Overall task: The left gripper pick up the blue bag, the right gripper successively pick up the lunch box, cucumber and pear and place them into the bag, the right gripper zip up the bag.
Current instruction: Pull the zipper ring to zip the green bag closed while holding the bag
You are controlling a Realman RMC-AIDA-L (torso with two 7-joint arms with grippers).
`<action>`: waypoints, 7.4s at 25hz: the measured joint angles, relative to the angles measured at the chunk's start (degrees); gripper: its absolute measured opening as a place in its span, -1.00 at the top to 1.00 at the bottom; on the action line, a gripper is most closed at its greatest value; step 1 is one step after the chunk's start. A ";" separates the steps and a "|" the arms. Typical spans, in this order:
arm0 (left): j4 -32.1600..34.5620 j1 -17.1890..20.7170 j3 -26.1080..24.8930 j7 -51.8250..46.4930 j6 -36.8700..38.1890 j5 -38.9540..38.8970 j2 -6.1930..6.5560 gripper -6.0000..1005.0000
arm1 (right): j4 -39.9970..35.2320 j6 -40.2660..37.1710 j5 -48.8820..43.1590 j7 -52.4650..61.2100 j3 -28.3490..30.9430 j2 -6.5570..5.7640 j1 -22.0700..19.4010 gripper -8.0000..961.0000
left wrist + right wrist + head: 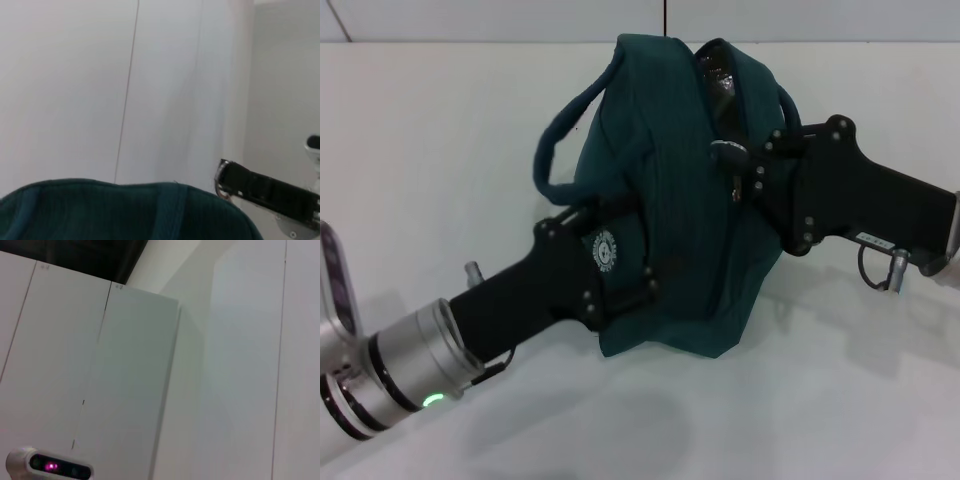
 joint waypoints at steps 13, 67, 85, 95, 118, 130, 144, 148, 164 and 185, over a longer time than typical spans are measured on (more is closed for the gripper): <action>0.04 0.56 0.14 2.07 -0.43 -4.36 0.11 -0.12 | 1.10 0.25 1.53 -0.97 -0.04 0.00 -0.32 0.95; 12.74 5.54 1.57 0.32 7.34 -1.06 2.00 -0.06 | 3.22 0.55 18.94 0.85 -7.61 0.00 -1.58 0.95; 29.31 -5.52 1.07 -45.26 -9.47 11.64 6.06 -0.75 | 3.14 0.13 18.92 0.77 -9.14 0.00 -1.64 0.95; 33.14 -6.40 1.07 -55.22 -10.07 18.15 5.28 -0.34 | 3.13 0.10 18.90 0.49 -9.10 0.00 -2.00 0.95; 32.84 -4.66 0.19 -47.20 -9.40 18.59 4.09 0.88 | 3.36 -0.56 18.83 0.50 -9.91 0.00 -2.21 0.95; 32.96 -4.06 0.22 -43.12 -5.42 21.08 4.70 0.90 | 5.96 0.03 24.88 0.97 -9.94 0.01 -2.56 0.95; 33.03 -3.57 -0.51 -43.09 -3.96 21.10 7.61 0.90 | 7.66 6.68 28.54 5.50 -9.37 0.00 -3.57 0.94; 33.10 -3.21 -2.29 -43.13 -3.62 21.29 8.00 0.90 | 7.76 6.78 28.57 5.59 -9.42 -0.08 -3.88 0.94; 33.71 -3.43 -2.46 -42.98 -3.56 21.46 8.68 0.91 | 8.74 5.64 28.51 7.36 -9.61 -0.46 -5.26 0.64; 33.71 -5.31 -2.19 -41.83 -3.63 21.99 7.40 0.91 | 7.13 19.86 20.76 4.06 -9.94 -0.44 -1.40 0.17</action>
